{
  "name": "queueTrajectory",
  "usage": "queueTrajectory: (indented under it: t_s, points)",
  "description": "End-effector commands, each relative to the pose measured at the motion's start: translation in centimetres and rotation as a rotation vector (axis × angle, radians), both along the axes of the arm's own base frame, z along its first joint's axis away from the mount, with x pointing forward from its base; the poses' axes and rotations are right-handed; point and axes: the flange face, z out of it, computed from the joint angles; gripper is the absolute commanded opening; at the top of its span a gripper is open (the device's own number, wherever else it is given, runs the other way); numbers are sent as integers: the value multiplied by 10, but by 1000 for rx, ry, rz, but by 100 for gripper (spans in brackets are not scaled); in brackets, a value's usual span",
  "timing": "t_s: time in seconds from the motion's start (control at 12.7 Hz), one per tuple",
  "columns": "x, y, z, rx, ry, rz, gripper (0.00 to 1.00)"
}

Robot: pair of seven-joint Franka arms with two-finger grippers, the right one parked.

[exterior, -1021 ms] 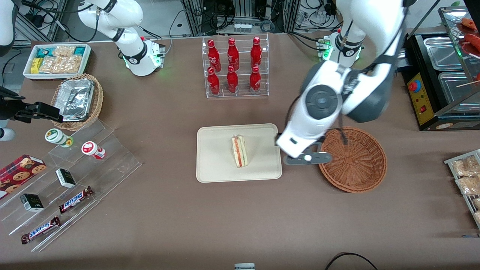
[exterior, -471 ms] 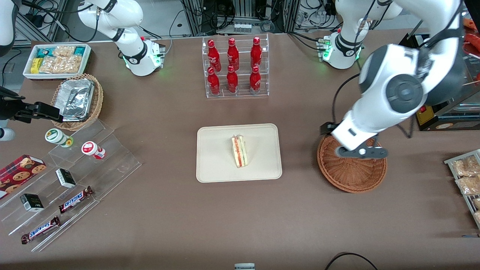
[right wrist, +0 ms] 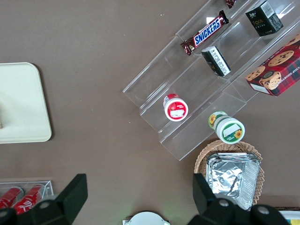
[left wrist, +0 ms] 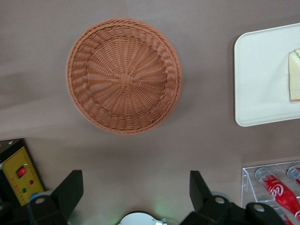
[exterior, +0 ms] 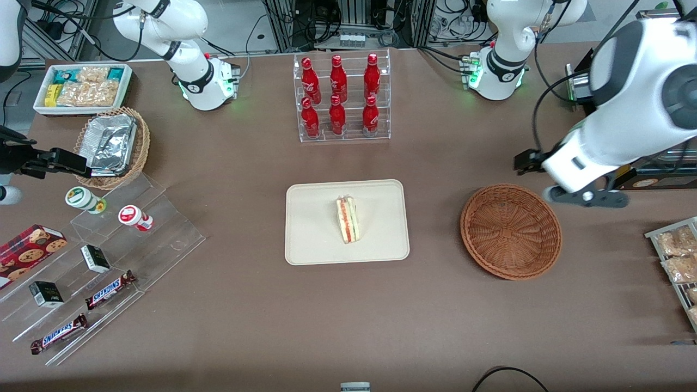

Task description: Place sandwich from basket to tray

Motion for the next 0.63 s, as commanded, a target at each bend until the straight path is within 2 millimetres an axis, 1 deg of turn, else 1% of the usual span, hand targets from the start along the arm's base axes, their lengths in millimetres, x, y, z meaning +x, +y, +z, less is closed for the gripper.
queueTrajectory:
  t_s: [0.0, 0.08, 0.31, 0.55]
  points:
    - [-23, 29, 25, -20, 21, -27, 100]
    - [-31, 38, 37, -17, 22, -24, 100]
    - [-45, 62, 57, -9, 18, 13, 100]
    - [-48, 72, 62, -7, 12, 34, 100]
